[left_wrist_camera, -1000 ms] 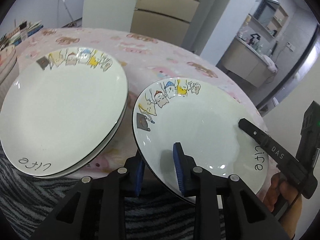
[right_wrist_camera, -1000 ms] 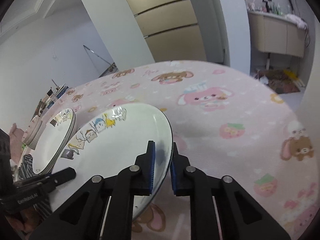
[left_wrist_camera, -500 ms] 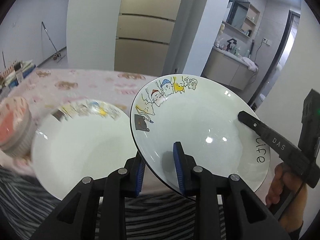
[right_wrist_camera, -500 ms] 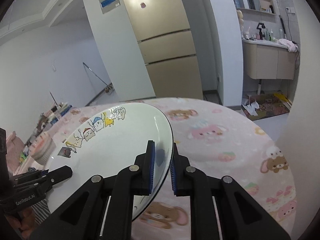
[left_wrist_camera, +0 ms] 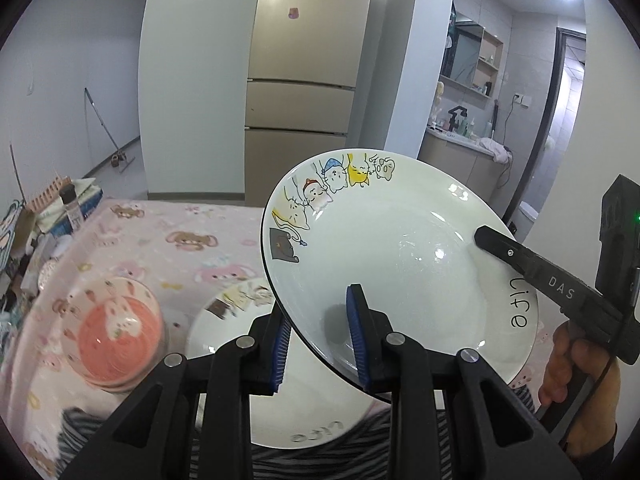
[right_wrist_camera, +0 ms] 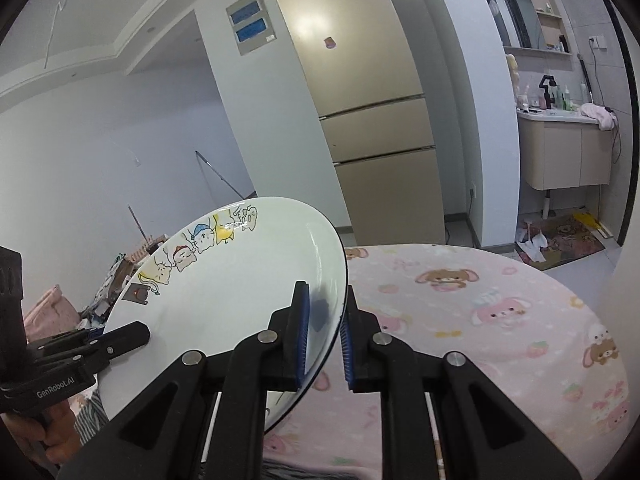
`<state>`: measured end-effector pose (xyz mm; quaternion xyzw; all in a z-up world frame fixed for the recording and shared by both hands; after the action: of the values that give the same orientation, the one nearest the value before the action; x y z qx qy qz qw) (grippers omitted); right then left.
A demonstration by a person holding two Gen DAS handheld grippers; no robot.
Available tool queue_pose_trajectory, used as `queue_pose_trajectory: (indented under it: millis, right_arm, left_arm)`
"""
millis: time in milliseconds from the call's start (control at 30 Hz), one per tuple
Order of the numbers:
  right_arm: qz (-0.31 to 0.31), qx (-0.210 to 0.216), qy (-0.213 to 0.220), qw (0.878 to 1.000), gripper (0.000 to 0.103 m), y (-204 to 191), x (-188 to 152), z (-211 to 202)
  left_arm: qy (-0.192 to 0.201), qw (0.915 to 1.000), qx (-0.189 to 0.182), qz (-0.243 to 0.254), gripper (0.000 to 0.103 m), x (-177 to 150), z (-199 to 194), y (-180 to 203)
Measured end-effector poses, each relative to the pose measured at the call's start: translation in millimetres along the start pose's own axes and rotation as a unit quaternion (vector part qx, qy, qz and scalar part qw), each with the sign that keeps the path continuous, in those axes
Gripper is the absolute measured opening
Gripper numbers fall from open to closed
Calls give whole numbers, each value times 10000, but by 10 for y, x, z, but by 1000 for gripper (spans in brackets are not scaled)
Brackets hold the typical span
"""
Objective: Organize plates and bowls
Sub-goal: 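Carry the deep plate with both grippers over the flat plate stack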
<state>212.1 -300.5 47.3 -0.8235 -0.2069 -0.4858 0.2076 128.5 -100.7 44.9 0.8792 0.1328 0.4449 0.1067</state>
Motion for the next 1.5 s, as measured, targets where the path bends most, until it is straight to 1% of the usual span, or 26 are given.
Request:
queue_pose_trajectory:
  millis: [100,233,433,567,767,900,1133,1300,1500]
  right_arm:
    - [-56,18,17,10000,14,-127,-4,72]
    - [-173,1,-17,9998,14,-263,-88,170]
    - [-267,104,-289,9992,14,-387,-307,350]
    - [-296,187,-474,9983,14,-443,-441,477]
    - [-316,412,-798,9955,15,-558,-648,681]
    - [-427,462,-1021,9928,15,-613,-739,792]
    - [-501,560,-1393,9874,17,-651,-857,939]
    - [-542,461,-1590,9847,18,-641,-920,1012]
    - [-577,418,-1745,9821,18,-642,-965,1062]
  left_arm:
    - [27,10000,-24,47,29,6,-39,-141]
    - [-103,9999,-133,26,29,-80,23,-343]
    - [-251,9996,-97,16,29,-311,157,-538]
    - [-360,9993,-6,22,29,-440,240,-655]
    - [-516,9984,228,-16,29,-607,344,-872]
    - [-643,9975,258,-144,29,-684,405,-970]
    - [-761,9960,434,-160,29,-738,496,-1078]
    - [-814,9953,518,-129,29,-765,539,-1093]
    - [-781,9947,663,-46,29,-753,567,-1074]
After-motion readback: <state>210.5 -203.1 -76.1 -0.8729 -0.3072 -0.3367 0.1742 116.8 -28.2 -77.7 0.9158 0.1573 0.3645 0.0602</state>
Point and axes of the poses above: each gripper's, at about its wrist camera, not at the fingertips, and z roughly the way its jaws point, y to its right, x to its top, the point moved 7 cm from there along z, roughly the way its jaws point, and after that the axes turned 12 degrees about -z, right-handed, at the moved point
